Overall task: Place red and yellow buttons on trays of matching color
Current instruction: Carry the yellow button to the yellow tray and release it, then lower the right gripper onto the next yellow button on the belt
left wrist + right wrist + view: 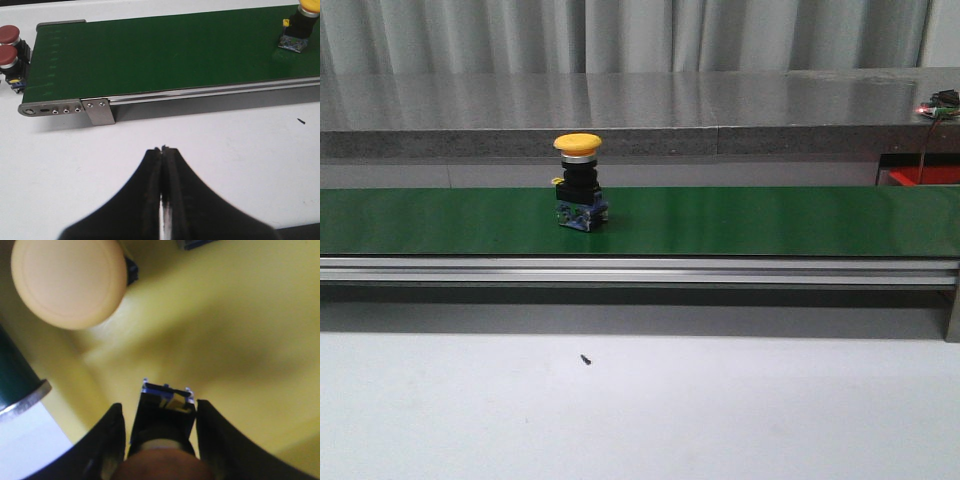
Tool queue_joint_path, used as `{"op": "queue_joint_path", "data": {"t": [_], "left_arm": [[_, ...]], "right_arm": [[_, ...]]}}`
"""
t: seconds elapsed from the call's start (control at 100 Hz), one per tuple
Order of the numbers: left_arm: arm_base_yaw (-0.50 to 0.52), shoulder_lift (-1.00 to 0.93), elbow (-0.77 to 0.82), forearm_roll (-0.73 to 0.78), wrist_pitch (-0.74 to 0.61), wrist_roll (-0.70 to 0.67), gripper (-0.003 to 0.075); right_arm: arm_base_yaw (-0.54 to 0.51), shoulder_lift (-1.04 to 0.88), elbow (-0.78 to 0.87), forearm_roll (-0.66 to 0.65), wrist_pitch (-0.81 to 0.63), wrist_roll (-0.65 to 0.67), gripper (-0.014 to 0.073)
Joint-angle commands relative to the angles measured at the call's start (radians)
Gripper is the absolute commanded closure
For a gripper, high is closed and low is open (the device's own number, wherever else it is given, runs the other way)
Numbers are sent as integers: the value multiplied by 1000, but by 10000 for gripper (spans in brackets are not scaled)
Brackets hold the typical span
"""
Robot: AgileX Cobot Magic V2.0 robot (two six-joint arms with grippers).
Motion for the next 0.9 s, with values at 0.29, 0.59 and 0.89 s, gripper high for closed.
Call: {"op": "queue_joint_path", "data": {"t": [0.29, 0.59, 0.89], "left_arm": [[-6, 3, -25, -25, -53, 3, 740], [-6, 3, -25, -25, -53, 3, 740], [-6, 3, -25, -25, -53, 3, 740]], "right_arm": [[-5, 29, -19, 17, -55, -35, 362], [-4, 2, -22, 35, -48, -51, 74], [-2, -173, -25, 35, -9, -52, 74]]}}
